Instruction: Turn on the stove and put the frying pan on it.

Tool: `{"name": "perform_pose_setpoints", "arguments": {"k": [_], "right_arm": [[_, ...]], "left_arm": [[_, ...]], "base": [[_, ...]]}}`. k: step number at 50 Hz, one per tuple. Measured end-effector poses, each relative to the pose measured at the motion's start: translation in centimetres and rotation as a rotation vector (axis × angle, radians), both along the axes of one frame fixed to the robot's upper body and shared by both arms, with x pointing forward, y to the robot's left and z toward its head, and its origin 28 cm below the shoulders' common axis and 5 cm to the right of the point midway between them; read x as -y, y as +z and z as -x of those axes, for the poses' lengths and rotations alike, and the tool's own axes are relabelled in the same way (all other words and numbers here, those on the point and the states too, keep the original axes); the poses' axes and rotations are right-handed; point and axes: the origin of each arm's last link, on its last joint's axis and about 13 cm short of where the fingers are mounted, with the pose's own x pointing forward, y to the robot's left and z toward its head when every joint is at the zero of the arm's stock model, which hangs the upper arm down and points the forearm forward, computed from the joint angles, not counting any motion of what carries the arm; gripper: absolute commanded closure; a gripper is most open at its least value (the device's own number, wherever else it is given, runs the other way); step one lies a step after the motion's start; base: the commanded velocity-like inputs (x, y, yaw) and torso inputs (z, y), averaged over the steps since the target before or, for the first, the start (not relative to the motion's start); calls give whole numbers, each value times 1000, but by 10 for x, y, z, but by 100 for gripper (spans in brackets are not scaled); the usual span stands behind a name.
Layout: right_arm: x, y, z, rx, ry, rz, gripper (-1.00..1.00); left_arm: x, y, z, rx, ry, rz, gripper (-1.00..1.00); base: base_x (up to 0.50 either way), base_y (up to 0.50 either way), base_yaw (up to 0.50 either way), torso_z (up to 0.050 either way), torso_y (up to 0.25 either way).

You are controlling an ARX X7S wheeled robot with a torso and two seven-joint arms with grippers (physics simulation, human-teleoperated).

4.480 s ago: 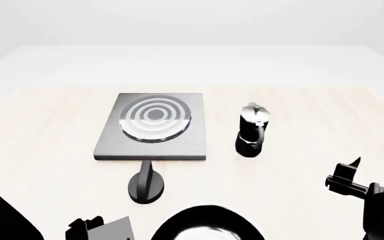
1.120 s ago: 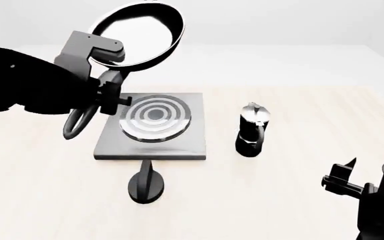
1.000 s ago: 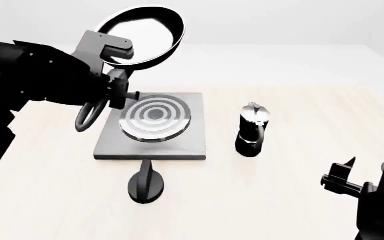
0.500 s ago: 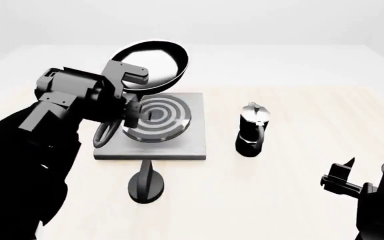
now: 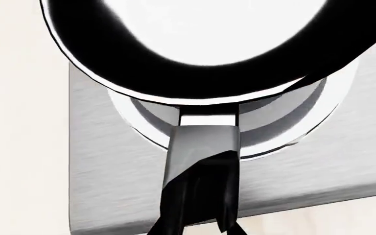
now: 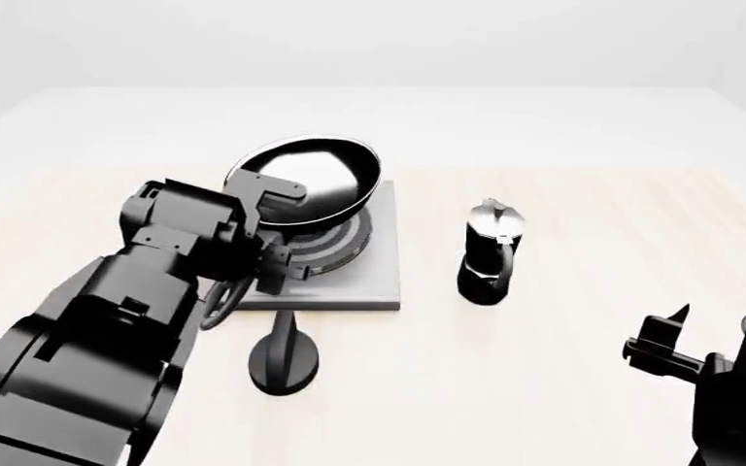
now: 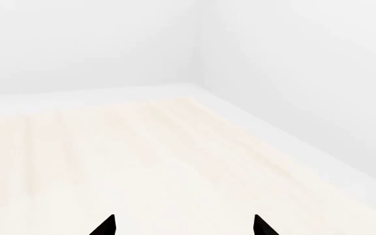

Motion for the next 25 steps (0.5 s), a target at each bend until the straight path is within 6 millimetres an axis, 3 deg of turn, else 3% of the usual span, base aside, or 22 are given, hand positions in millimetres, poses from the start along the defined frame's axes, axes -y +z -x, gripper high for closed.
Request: {"name": "perform_pose_setpoints", "arguments": {"k": [25], "right_arm": [[0,-2,1,0,-2,-6,-100]], "left_arm": [[-2,-13,4,-38,27,-64,100]], "base": [[0,0,0,0,0]]}}
